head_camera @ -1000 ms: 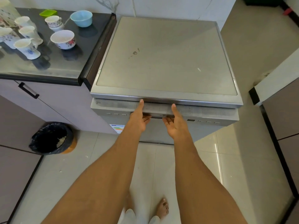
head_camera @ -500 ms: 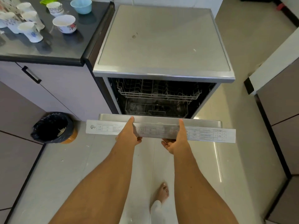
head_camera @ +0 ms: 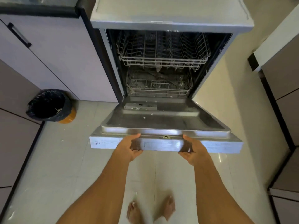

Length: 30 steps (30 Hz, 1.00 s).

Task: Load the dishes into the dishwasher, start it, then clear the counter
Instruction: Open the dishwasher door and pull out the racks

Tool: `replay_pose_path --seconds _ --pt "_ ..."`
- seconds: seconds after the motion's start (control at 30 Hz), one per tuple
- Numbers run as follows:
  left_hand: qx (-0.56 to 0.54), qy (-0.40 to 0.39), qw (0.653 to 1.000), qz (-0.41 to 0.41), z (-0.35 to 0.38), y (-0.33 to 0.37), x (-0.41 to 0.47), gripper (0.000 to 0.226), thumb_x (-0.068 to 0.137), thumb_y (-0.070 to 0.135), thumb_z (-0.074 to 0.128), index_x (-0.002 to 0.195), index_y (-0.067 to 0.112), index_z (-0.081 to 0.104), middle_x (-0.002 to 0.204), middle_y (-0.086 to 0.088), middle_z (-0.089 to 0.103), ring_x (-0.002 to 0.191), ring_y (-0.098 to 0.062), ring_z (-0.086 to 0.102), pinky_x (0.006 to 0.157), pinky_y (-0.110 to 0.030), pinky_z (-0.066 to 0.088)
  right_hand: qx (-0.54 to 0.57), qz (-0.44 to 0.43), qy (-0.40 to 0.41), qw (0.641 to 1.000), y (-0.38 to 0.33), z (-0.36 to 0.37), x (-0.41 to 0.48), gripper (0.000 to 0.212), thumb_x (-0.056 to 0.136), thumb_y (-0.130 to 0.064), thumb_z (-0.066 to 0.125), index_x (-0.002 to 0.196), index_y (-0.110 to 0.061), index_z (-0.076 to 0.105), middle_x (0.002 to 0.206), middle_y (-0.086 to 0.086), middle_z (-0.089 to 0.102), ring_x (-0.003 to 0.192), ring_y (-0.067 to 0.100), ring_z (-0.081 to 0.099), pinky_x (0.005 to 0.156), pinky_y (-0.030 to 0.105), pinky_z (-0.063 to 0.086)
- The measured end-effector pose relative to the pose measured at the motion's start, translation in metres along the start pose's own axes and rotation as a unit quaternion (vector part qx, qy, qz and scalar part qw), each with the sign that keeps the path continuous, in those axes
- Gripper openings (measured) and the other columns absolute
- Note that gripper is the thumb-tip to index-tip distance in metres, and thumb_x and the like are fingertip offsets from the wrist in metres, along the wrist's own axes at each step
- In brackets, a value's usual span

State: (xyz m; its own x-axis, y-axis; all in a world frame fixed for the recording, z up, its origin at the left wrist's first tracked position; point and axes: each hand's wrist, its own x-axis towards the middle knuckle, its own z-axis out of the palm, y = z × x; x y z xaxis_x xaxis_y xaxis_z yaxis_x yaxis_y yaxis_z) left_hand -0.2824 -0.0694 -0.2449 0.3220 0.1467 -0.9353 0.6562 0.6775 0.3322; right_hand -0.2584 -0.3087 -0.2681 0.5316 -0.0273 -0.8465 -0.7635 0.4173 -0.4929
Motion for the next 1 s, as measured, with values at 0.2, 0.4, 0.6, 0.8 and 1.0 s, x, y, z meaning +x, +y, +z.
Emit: replay_pose_path --seconds 0.2,0.4,0.6,0.8,1.0 --pt "0.023 0.017 1.0 -0.005 -0.046 -0.073 0.055 0.016 0.082 0.009 0.073 0.081 0.007 0.057 0.075 -0.01 0.061 0.078 -0.021 0.06 0.096 -0.044 0.049 0.007 0.063 0.029 0.998 0.065 -0.049 0.029 0.01 0.09 -0.009 0.066 0.095 0.0 0.066 0.082 0.012 0.067 0.076 0.022 0.064 0.082 0.035 0.052" --pt "0.069 0.045 0.996 0.025 -0.082 -0.142 0.114 0.022 0.082 0.017 0.075 0.086 0.005 0.057 0.082 -0.011 0.061 0.078 -0.021 0.061 0.091 -0.037 0.052 -0.016 0.08 0.036 0.996 0.133 -0.097 0.079 0.034 0.081 -0.007 0.077 0.111 0.001 0.064 0.088 0.009 0.067 0.079 0.018 0.063 0.099 0.037 0.05" --pt "0.106 0.071 0.991 0.037 -0.107 -0.196 0.178 0.044 0.083 0.013 0.074 0.118 -0.007 0.058 0.103 -0.016 0.066 0.081 -0.021 0.066 0.08 -0.033 0.054 -0.065 0.077 0.096 0.99 0.193 -0.13 0.128 0.054 0.072 -0.01 0.085 0.119 0.001 0.06 0.106 0.014 0.07 0.099 0.023 0.068 0.096 0.035 0.054" --pt "0.124 0.109 0.986 0.031 -0.123 -0.235 0.242 0.049 0.081 0.011 0.075 0.121 -0.005 0.051 0.125 -0.019 0.061 0.115 -0.031 0.061 0.093 -0.036 0.05 -0.123 0.061 0.189 0.972 0.248 -0.146 0.183 0.055 0.072 -0.014 0.087 0.107 -0.003 0.046 0.098 0.013 0.065 0.075 0.016 0.061 0.085 0.026 0.053" --pt "0.131 0.158 0.978 0.034 -0.133 -0.262 0.295 0.032 0.073 0.009 0.081 0.086 -0.001 0.054 0.111 -0.021 0.066 0.101 -0.031 0.067 0.09 -0.038 0.055 -0.159 0.054 0.189 0.967 0.283 -0.163 0.233 0.064 0.07 -0.019 0.088 0.115 0.0 0.047 0.104 0.016 0.067 0.073 0.016 0.063 0.075 0.02 0.057"
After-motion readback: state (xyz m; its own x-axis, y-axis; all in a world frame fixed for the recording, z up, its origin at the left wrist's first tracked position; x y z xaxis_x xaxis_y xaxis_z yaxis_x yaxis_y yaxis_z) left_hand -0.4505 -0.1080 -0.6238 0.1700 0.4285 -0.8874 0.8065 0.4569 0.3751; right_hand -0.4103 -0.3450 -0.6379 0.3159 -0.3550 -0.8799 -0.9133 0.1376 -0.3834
